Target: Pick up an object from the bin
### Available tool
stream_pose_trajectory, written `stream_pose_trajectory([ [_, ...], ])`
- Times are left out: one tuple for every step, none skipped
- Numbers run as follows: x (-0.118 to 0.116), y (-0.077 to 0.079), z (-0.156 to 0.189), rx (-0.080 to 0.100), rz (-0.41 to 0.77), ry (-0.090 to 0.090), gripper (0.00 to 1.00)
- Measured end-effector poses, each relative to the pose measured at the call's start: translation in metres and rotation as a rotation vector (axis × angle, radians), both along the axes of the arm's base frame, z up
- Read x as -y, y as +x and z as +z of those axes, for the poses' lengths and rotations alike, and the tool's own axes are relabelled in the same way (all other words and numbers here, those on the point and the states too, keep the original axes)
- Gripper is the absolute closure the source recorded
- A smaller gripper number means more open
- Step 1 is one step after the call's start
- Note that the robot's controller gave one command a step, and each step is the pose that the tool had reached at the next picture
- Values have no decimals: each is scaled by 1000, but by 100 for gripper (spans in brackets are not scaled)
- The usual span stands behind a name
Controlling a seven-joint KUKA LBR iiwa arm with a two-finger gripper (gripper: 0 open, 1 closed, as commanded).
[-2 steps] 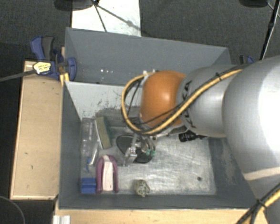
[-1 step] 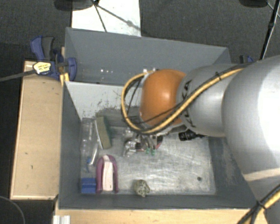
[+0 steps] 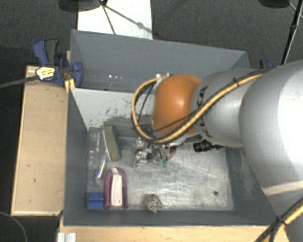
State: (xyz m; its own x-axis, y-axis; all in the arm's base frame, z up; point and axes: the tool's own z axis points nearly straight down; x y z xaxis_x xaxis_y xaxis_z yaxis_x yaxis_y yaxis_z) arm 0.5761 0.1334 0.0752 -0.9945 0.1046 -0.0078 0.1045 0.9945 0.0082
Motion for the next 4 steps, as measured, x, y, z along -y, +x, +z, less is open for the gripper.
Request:
stream_pose_trajectory([
  [8,1,0,-1,-8,0,100],
  [10,-1,-2,-6,-10,-5,0],
  [66,12,-1,1,-133,-4,0],
  [110,-14,-1,5,-86,-4,0],
])
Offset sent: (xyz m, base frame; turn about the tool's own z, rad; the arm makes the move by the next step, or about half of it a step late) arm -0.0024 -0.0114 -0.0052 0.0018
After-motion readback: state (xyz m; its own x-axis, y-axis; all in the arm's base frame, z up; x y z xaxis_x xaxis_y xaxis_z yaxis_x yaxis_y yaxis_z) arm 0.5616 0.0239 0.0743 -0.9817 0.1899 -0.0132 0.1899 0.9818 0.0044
